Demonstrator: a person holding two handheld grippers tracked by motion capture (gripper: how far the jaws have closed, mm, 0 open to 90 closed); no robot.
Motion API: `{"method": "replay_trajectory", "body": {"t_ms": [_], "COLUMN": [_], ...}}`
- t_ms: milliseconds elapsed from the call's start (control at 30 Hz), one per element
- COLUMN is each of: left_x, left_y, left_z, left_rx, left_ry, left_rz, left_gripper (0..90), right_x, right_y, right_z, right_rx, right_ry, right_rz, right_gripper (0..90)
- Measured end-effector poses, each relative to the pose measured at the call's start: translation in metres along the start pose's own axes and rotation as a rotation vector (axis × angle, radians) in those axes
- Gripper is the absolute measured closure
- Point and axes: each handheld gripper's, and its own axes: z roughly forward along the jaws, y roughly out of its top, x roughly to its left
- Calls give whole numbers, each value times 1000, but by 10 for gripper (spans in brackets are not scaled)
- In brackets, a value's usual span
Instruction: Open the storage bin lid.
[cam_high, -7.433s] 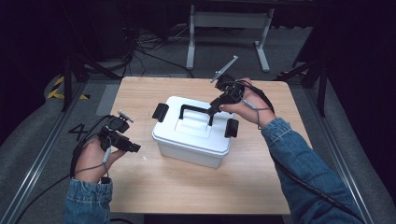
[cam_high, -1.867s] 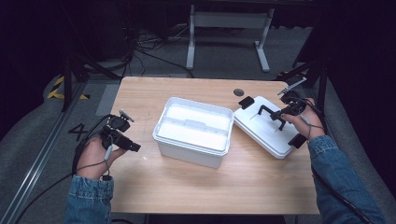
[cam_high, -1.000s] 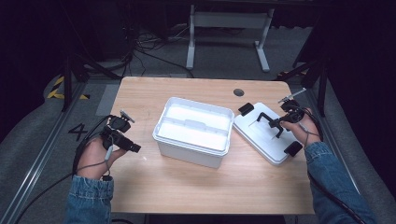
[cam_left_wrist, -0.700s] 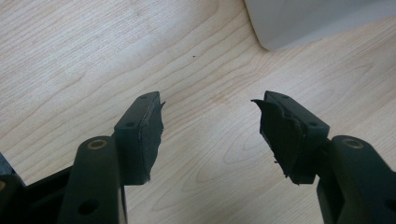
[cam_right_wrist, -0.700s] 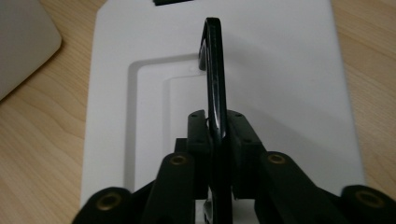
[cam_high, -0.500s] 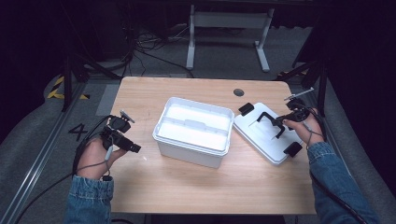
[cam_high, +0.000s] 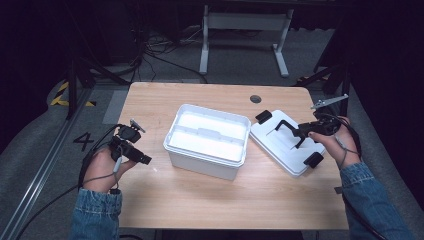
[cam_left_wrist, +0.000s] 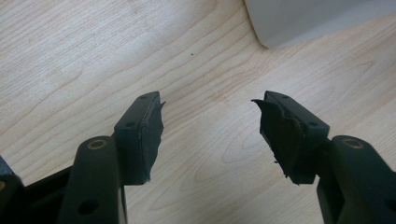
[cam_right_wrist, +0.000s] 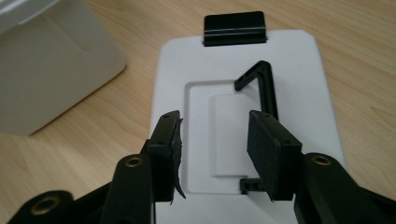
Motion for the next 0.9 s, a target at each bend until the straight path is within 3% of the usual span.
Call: {"method": "replay_trajectory", "body": {"t_ms": [200, 367, 900], "left_x": [-1, -1, -3], "left_y": [-2, -2, 3], "left_z": [2, 1, 4], "left_rx": [6, 4, 12], "left_ry": [1, -2, -8], "left_rz": [-10, -9, 6], "left_gripper": [397, 397, 396], "right_x": [26, 43, 91], "right_y": [-6, -13, -33], "right_z": [-12, -15, -11], "right_rx": [-57, -75, -67], "right_ry": [32, 66, 139], "right_rz": [-63, -83, -153], "right_gripper": [528, 527, 521]}}
